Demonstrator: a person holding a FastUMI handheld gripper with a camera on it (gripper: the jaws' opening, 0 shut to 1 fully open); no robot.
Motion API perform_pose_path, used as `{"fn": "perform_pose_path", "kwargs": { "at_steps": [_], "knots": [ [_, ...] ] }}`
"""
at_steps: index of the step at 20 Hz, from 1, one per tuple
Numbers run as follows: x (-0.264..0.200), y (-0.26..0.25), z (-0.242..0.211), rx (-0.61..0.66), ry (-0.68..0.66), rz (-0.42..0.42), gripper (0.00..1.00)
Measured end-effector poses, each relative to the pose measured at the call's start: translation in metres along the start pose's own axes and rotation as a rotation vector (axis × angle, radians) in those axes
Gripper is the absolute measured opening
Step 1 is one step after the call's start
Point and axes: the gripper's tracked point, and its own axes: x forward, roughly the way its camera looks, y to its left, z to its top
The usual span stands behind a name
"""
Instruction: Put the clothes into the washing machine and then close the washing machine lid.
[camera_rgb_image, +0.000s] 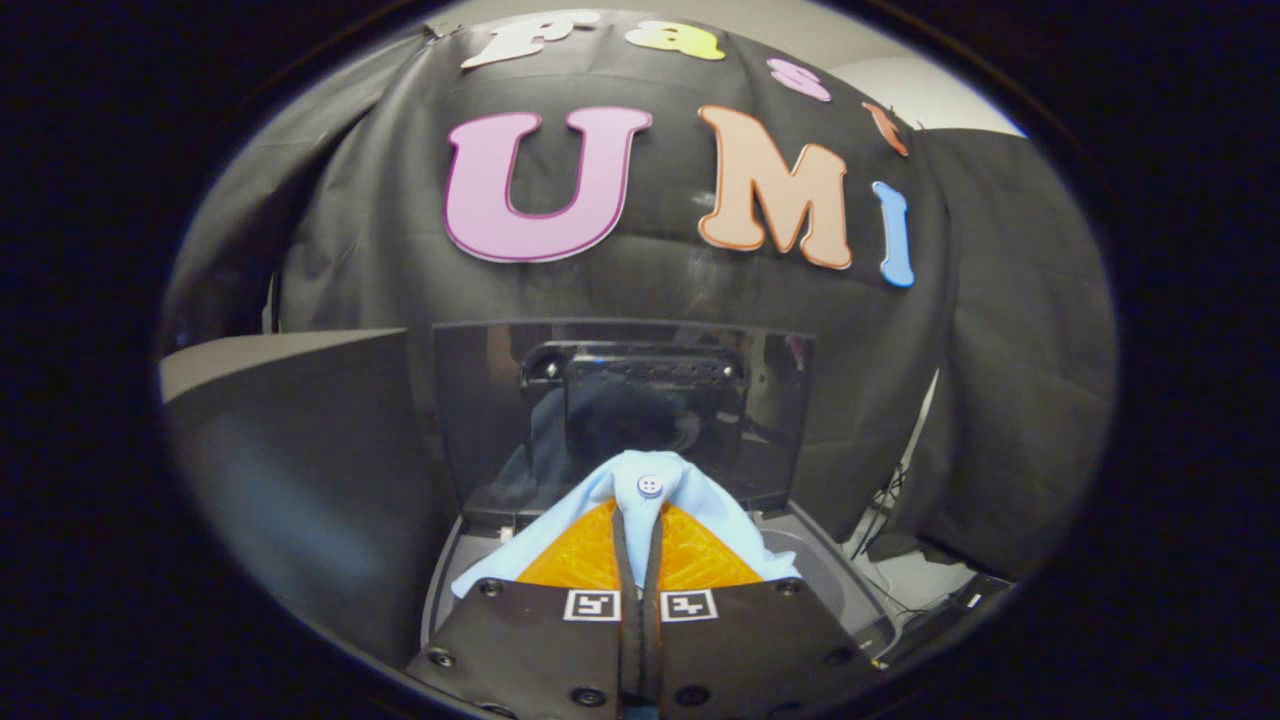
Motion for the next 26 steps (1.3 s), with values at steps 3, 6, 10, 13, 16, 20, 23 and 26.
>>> {"fn": "perform_pose_path", "kwargs": {
  "at_steps": [3,6,10,13,16,20,23,26],
  "knots": [
    [0.008,0.005,-0.008,0.009,0.005,0.005,0.00],
    [0.023,0.005,-0.022,0.010,0.045,0.004,0.00],
    [0.047,0.006,-0.057,0.003,0.175,0.030,0.01],
    [0.048,0.002,-0.067,-0.026,0.216,0.047,0.01],
    [0.053,0.004,-0.077,-0.015,0.242,0.058,0.11],
    [0.042,0.011,-0.056,-0.029,0.173,0.071,0.41],
    [0.027,0.012,-0.040,-0.037,0.158,0.063,0.61],
    [0.014,0.016,-0.035,-0.036,0.165,0.061,0.82]
  ]
}}
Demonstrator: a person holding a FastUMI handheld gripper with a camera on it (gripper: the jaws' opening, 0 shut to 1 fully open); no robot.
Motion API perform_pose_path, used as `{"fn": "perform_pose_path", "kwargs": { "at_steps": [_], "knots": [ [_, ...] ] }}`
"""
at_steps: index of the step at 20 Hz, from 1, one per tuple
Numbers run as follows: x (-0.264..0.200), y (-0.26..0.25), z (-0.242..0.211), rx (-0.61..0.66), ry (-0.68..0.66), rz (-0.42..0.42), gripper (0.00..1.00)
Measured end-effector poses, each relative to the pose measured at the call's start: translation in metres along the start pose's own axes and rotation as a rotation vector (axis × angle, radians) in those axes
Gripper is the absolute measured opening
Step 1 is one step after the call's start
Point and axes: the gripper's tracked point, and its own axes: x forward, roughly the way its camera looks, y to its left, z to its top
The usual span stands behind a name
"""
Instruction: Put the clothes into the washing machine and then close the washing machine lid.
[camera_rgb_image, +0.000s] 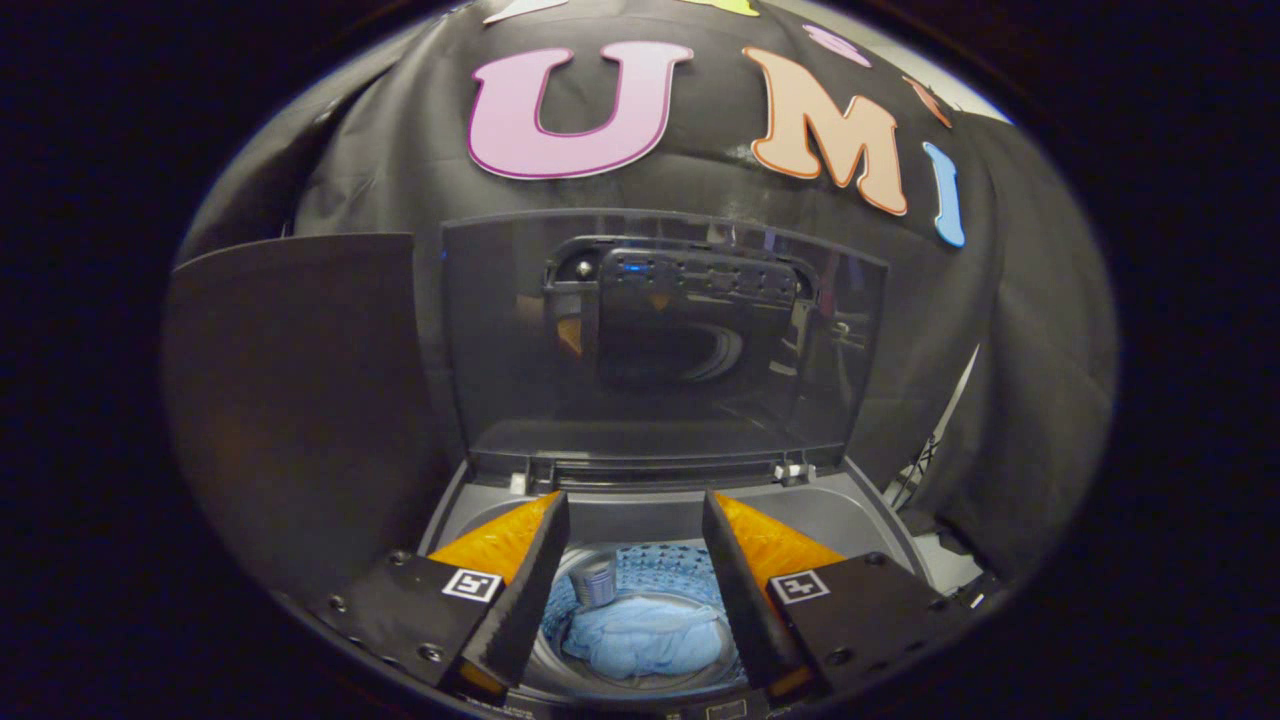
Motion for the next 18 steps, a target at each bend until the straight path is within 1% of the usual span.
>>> {"fn": "perform_pose_path", "kwargs": {
  "at_steps": [1,2,3,7,9,13,18],
  "knots": [
    [-0.007,-0.003,0.002,-0.009,0.008,-0.020,0.83],
    [-0.015,0.001,0.004,-0.012,0.009,-0.019,0.82],
    [-0.021,0.006,0.008,-0.014,0.000,-0.011,0.87],
    [-0.047,0.022,0.029,-0.019,-0.039,0.004,0.96],
    [-0.060,0.033,0.040,-0.029,-0.060,0.025,0.99],
    [-0.083,0.041,0.069,-0.065,-0.103,0.032,0.99],
    [-0.119,0.038,0.112,-0.044,-0.180,0.010,0.99]
  ]
}}
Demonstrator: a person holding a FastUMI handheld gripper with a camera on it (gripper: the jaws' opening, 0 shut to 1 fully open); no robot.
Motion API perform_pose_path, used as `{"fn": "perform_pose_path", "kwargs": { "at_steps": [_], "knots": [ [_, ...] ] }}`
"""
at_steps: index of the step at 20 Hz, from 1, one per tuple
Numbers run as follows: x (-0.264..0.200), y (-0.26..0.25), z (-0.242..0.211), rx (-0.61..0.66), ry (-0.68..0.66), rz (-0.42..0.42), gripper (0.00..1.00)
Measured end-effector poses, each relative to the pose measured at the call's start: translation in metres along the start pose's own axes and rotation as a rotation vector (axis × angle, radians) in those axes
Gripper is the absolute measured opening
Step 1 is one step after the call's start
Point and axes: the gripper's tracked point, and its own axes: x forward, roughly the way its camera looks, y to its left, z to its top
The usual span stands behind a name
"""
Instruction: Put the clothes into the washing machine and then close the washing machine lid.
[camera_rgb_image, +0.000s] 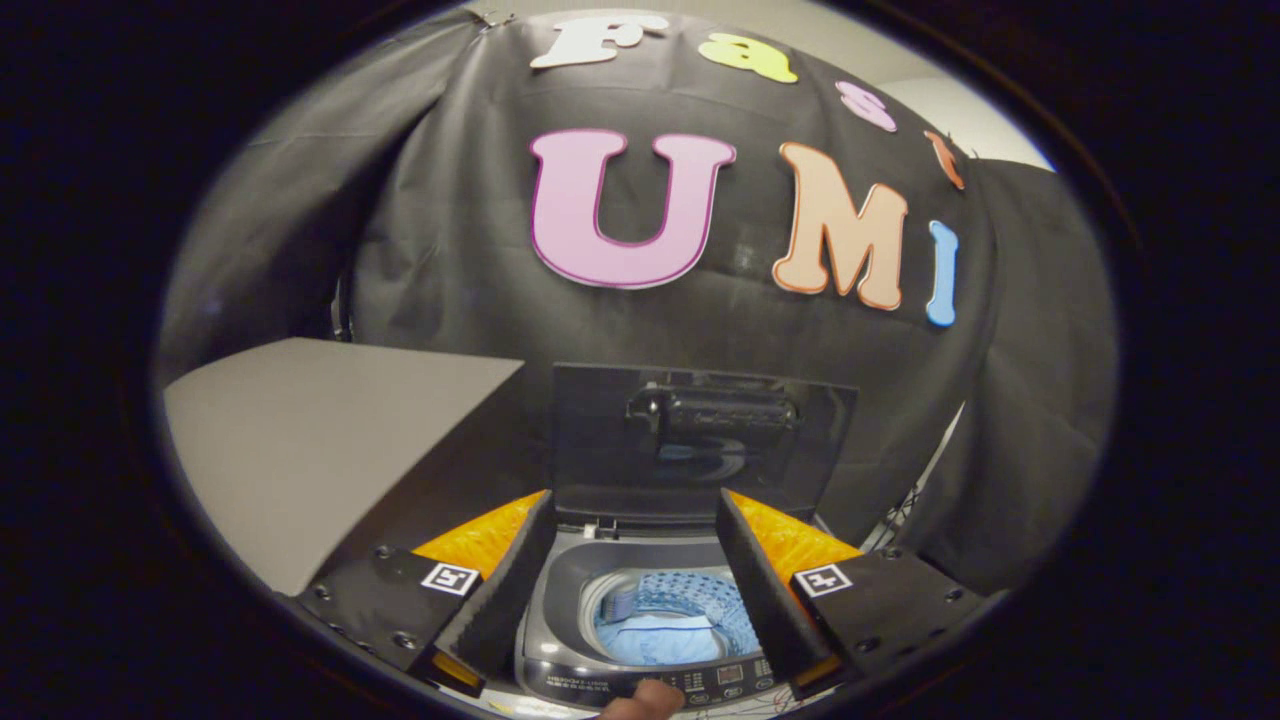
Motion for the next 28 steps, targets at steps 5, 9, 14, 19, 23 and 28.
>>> {"fn": "perform_pose_path", "kwargs": {
  "at_steps": [5,9,14,19,23,28],
  "knots": [
    [-0.034,-0.001,0.073,0.041,-0.135,-0.026,0.98],
    [-0.049,0.000,0.126,0.043,-0.210,-0.030,0.98],
    [-0.036,0.004,0.185,0.088,-0.305,-0.004,0.98],
    [0.007,-0.011,0.200,0.060,-0.346,0.010,0.98],
    [0.069,-0.026,0.188,0.095,-0.320,0.030,0.98],
    [0.132,-0.048,0.163,0.168,-0.340,0.024,0.98]
  ]
}}
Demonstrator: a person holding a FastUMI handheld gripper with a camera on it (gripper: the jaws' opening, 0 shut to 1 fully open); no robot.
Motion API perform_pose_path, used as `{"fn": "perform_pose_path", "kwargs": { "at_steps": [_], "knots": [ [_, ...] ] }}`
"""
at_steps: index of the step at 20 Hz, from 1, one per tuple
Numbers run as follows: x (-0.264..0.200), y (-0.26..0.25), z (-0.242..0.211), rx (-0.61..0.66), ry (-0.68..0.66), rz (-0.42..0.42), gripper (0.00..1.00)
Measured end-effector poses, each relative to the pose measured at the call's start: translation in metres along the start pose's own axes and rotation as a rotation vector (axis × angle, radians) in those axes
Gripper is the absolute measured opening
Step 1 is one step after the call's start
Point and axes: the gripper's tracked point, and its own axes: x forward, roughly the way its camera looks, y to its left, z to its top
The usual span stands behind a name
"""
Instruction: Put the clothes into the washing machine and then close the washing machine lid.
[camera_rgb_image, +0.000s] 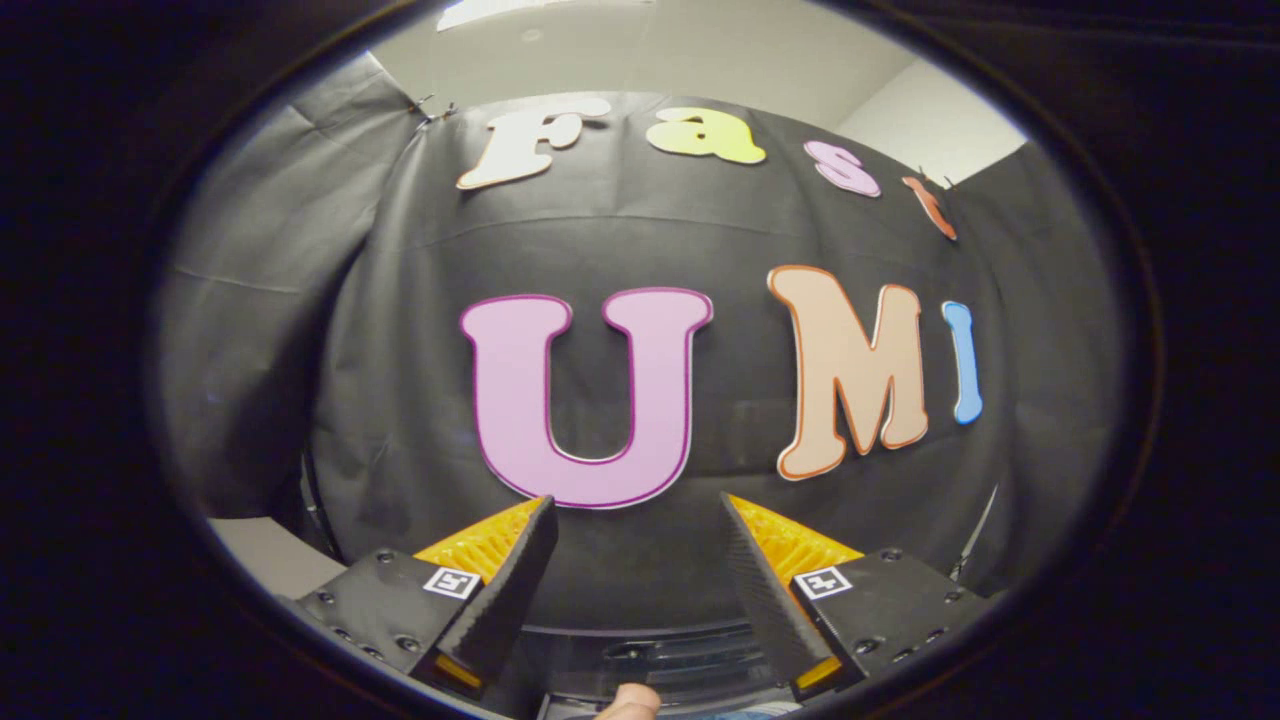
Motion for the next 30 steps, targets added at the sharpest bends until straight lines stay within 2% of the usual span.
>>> {"fn": "perform_pose_path", "kwargs": {
  "at_steps": [2,6,8,10,12,14,15,18,30],
  "knots": [
    [0.013,-0.015,-0.022,-0.026,0.021,-0.023,0.98],
    [0.042,-0.018,-0.078,-0.059,0.143,0.048,0.98],
    [0.054,-0.019,-0.102,-0.079,0.205,0.046,0.98],
    [0.065,-0.016,-0.114,-0.091,0.214,0.049,0.98],
    [0.075,-0.022,-0.133,-0.125,0.251,0.021,0.98],
    [0.075,-0.020,-0.159,-0.089,0.342,0.055,0.98],
    [0.079,-0.017,-0.155,-0.049,0.299,0.054,0.98],
    [0.077,-0.020,-0.153,-0.054,0.263,0.057,0.97],
    [0.072,-0.020,-0.151,-0.044,0.272,0.041,0.95]
  ]
}}
